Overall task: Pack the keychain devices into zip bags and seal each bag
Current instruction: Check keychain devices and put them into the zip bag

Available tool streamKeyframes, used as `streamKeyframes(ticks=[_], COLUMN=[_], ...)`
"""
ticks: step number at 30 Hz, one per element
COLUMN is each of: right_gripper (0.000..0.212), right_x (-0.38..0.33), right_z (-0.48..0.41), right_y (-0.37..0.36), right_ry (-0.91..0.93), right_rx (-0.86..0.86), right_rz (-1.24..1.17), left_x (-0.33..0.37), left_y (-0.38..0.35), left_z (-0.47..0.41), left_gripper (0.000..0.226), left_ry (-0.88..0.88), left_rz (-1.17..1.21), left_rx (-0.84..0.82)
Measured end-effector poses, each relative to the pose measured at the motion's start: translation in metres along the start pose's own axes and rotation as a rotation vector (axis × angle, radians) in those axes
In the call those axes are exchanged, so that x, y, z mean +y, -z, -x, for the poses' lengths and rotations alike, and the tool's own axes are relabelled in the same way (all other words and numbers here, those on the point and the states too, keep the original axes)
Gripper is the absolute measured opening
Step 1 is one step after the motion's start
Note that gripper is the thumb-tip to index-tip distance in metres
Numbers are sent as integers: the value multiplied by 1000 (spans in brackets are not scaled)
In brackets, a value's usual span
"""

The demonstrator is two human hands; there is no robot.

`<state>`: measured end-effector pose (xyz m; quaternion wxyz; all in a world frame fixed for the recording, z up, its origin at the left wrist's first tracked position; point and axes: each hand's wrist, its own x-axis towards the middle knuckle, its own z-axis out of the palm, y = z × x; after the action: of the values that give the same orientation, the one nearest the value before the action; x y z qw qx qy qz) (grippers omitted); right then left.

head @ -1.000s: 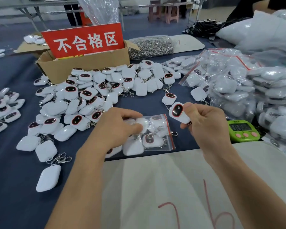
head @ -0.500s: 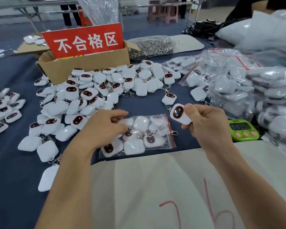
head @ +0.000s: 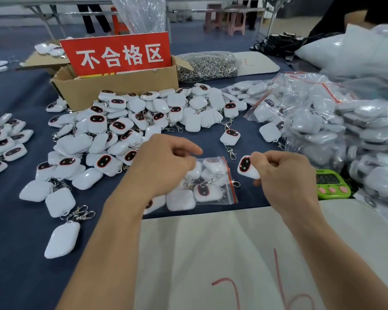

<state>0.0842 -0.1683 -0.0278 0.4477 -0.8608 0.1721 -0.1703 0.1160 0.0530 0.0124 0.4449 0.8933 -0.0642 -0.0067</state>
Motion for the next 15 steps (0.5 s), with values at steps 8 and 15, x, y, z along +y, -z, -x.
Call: streamKeyframes(ticks=[8,15], right_gripper=[25,28], right_x=[-9,-13], right_z=[5,8], right_y=[-1,0], right_ry=[-19,18], right_rx=[-233,-289], right_rz=[-56,13], left_x=[32,32], left_y=[-62,-71], left_z=[17,21], left_gripper=[31,45], left_ry=[-98,-132], left_rz=[-742,-792], left_rx=[19,127])
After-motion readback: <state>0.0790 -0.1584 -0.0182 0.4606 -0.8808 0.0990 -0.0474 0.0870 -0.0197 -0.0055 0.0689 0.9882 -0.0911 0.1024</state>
